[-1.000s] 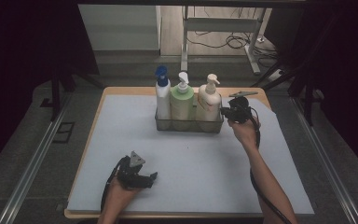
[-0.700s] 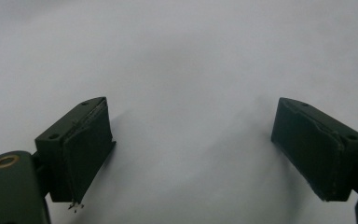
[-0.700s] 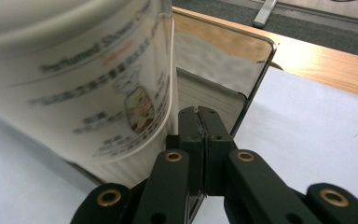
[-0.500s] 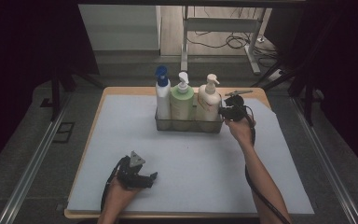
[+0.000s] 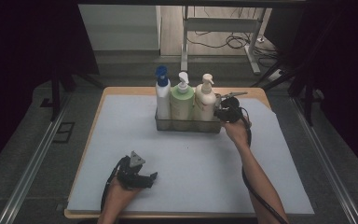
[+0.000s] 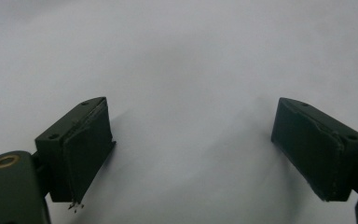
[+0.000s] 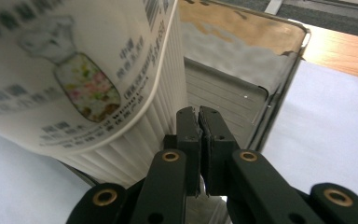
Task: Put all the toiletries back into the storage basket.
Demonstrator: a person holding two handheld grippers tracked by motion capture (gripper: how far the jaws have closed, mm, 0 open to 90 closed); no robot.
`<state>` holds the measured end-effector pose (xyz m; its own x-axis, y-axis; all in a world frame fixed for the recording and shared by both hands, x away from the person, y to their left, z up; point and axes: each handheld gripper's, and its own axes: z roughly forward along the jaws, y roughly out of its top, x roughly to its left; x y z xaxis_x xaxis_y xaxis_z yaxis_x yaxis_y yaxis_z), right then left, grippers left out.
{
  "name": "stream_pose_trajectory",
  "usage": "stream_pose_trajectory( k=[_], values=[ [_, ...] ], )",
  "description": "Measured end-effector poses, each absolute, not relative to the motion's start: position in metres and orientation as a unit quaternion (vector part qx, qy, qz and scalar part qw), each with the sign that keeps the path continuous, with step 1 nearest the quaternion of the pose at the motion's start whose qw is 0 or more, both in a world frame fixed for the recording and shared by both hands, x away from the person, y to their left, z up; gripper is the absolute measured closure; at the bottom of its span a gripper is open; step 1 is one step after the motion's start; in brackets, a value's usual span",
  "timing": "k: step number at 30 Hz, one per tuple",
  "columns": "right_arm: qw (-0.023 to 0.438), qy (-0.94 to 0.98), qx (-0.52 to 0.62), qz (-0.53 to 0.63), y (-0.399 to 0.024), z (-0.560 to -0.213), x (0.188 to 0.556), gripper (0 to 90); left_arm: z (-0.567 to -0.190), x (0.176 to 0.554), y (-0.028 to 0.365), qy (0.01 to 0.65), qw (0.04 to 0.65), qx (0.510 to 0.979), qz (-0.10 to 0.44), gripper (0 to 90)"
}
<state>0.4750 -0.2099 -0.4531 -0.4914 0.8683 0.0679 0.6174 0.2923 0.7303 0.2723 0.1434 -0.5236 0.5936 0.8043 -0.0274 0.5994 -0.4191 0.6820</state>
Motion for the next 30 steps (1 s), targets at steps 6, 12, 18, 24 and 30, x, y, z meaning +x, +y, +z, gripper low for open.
stream_pose_trajectory(
  k=[6,12,18,24,30],
  values=[
    [0.167,0.79,0.464,0.363,-0.202,-0.454,0.474,86.1,-0.524,0.272,0.143,0.424,0.333,0.828,0.154,12.0],
    [0.165,0.795,0.456,0.364,-0.194,-0.453,0.472,86.3,-0.524,0.272,0.144,0.423,0.332,0.829,0.154,12.0],
    [0.164,0.796,0.456,0.364,-0.191,-0.454,0.471,88.6,-0.524,0.272,0.144,0.424,0.332,0.829,0.154,12.0],
    [0.163,0.795,0.454,0.368,-0.189,-0.451,0.469,89.3,-0.524,0.272,0.144,0.424,0.332,0.829,0.154,12.0],
    [0.16,0.796,0.454,0.367,-0.19,-0.449,0.466,89.4,-0.524,0.272,0.144,0.423,0.332,0.829,0.154,12.0]
  ],
)
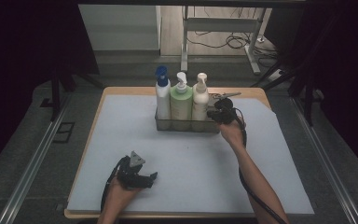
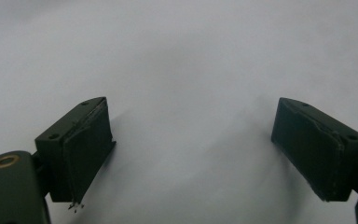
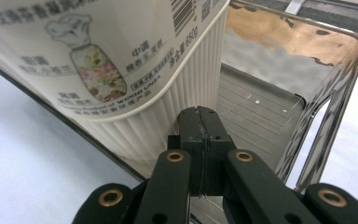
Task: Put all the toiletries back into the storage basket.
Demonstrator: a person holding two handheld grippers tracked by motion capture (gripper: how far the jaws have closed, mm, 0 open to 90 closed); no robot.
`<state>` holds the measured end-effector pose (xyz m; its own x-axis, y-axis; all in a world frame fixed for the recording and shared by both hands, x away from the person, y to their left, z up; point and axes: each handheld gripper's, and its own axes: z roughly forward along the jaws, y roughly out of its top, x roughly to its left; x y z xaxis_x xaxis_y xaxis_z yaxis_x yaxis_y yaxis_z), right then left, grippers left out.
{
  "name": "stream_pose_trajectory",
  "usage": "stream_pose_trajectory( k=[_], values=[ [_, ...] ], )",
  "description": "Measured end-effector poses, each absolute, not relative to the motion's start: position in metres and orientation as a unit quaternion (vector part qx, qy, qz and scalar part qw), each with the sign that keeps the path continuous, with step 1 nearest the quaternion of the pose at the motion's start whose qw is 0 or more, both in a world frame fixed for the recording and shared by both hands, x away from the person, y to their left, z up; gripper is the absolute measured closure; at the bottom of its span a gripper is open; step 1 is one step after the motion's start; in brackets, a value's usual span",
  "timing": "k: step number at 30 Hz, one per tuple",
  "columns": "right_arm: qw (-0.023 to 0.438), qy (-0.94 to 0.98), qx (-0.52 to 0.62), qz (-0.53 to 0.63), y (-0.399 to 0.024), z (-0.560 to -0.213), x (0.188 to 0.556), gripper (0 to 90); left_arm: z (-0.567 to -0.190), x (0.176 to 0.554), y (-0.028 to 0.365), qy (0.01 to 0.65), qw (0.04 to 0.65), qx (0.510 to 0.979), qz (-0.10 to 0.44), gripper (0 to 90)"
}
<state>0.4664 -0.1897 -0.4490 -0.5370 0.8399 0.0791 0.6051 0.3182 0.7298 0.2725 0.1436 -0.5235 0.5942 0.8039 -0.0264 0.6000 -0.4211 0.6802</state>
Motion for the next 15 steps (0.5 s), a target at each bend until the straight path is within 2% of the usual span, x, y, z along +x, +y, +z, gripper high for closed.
stream_pose_trajectory(
  k=[5,15],
  values=[
    [0.158,0.795,0.456,0.368,-0.19,-0.4509,0.4657,89.0,-0.5235,0.2725,0.1436,0.423,0.332,0.829,0.154,12.0],
    [0.173,0.796,0.456,0.359,-0.1942,-0.4466,0.4634,76.7,-0.5236,0.2723,0.1435,0.423,0.332,0.829,0.154,12.0]
  ],
)
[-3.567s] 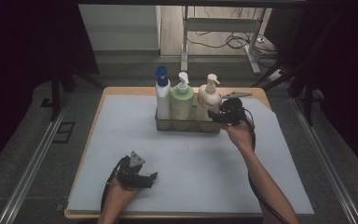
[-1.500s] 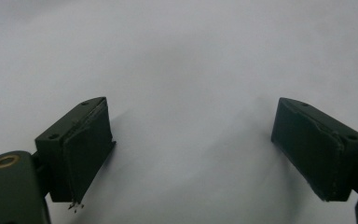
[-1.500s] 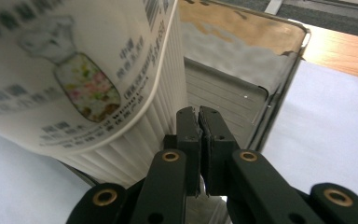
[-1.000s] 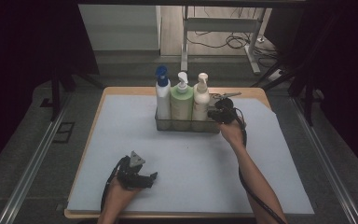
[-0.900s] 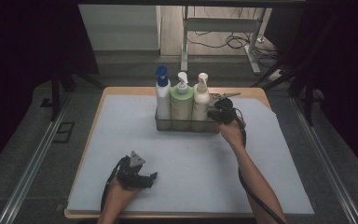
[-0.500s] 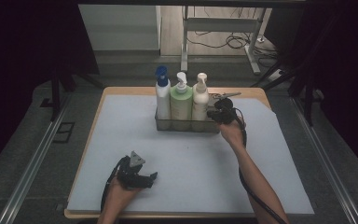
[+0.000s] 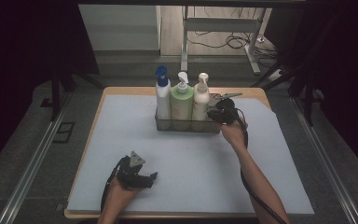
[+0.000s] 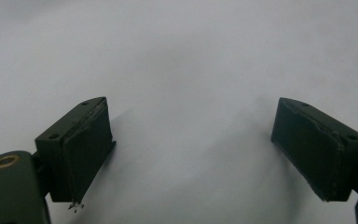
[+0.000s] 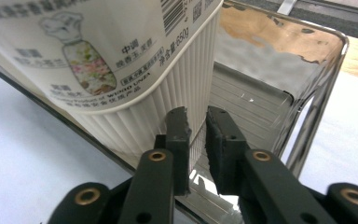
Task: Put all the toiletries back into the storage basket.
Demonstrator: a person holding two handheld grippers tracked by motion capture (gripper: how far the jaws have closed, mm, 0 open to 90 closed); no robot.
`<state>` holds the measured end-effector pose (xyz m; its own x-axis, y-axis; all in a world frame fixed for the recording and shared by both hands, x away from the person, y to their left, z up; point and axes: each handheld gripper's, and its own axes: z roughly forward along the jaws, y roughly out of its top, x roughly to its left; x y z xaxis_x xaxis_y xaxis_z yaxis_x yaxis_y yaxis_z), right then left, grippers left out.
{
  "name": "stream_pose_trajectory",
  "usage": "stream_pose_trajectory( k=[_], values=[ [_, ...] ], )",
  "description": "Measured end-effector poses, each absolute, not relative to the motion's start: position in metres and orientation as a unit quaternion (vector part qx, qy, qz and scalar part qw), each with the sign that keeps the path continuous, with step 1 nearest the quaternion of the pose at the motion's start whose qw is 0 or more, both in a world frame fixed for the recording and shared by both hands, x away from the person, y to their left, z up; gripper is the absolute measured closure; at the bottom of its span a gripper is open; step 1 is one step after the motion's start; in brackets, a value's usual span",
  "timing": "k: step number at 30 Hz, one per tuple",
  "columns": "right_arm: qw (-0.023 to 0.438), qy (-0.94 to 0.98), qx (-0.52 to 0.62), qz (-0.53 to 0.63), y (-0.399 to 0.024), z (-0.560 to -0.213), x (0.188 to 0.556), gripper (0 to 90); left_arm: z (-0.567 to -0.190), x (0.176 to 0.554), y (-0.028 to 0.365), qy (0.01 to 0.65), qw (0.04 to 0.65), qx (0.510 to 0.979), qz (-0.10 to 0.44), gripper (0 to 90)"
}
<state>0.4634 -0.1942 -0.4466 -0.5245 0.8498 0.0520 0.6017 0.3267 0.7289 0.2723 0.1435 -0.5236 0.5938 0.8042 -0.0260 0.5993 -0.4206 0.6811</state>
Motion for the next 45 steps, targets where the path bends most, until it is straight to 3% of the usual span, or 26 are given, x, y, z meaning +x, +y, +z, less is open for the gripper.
stream_pose_trajectory(
  k=[18,45],
  values=[
    [0.191,0.793,0.453,0.36,-0.209,-0.437,0.45,57.4,-0.524,0.272,0.143,0.424,0.333,0.828,0.154,12.0],
    [0.172,0.82,0.408,0.363,-0.217,-0.432,0.411,27.1,-0.524,0.272,0.143,0.424,0.333,0.828,0.155,12.0]
  ],
)
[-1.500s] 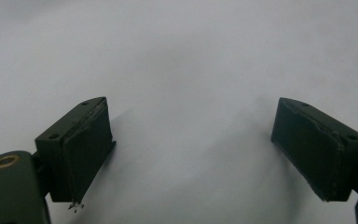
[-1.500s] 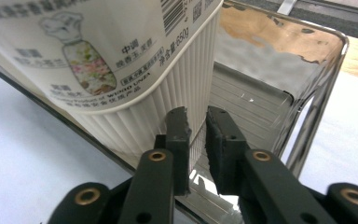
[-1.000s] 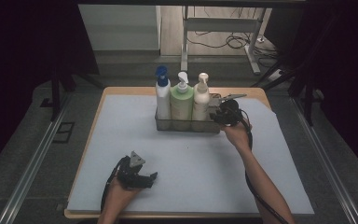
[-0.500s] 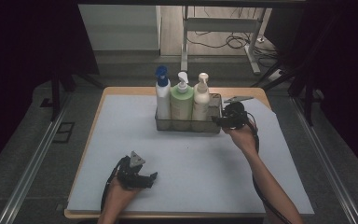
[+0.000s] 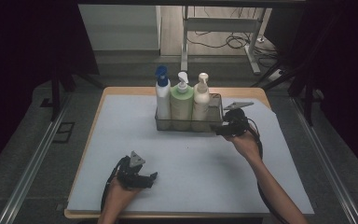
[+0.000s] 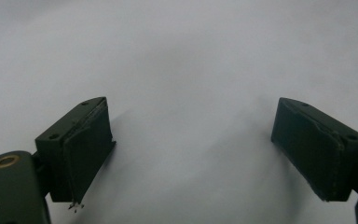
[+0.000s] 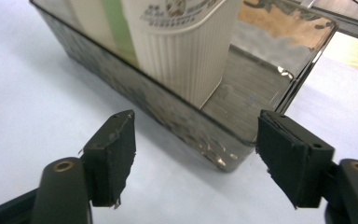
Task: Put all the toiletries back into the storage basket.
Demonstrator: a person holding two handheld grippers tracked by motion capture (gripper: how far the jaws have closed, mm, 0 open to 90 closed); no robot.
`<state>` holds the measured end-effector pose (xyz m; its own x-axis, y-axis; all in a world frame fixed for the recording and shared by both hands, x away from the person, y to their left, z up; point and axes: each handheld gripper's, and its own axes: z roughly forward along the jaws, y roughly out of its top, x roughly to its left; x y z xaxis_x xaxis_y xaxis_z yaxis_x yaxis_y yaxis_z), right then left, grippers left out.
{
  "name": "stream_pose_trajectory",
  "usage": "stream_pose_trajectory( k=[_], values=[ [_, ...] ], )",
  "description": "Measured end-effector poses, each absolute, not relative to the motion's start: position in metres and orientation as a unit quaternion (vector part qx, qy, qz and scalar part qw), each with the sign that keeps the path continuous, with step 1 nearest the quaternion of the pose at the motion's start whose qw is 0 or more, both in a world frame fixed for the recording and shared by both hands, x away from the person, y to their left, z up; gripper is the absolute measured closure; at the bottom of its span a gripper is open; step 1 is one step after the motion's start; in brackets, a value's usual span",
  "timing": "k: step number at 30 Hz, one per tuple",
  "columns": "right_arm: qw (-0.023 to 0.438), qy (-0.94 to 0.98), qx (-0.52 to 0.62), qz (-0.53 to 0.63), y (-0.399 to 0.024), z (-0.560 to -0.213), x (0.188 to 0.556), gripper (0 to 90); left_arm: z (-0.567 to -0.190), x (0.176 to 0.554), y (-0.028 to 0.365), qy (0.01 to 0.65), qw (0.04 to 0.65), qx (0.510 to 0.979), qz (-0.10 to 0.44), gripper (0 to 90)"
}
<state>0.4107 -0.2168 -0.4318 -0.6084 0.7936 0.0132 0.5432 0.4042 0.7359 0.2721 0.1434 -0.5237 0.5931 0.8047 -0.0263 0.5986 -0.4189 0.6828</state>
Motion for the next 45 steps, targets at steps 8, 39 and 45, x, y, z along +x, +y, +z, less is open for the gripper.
stream_pose_trajectory(
  k=[8,39,45],
  values=[
    [0.164,0.826,0.4,0.361,-0.223,-0.433,0.399,20.5,-0.524,0.272,0.143,0.424,0.333,0.828,0.155,12.0],
    [0.179,0.845,0.375,0.337,-0.263,-0.441,0.34,0.0,-0.524,0.272,0.143,0.424,0.334,0.828,0.155,12.1],
    [0.181,0.842,0.38,0.337,-0.272,-0.451,0.325,0.0,-0.524,0.272,0.143,0.424,0.334,0.828,0.156,12.1]
  ],
)
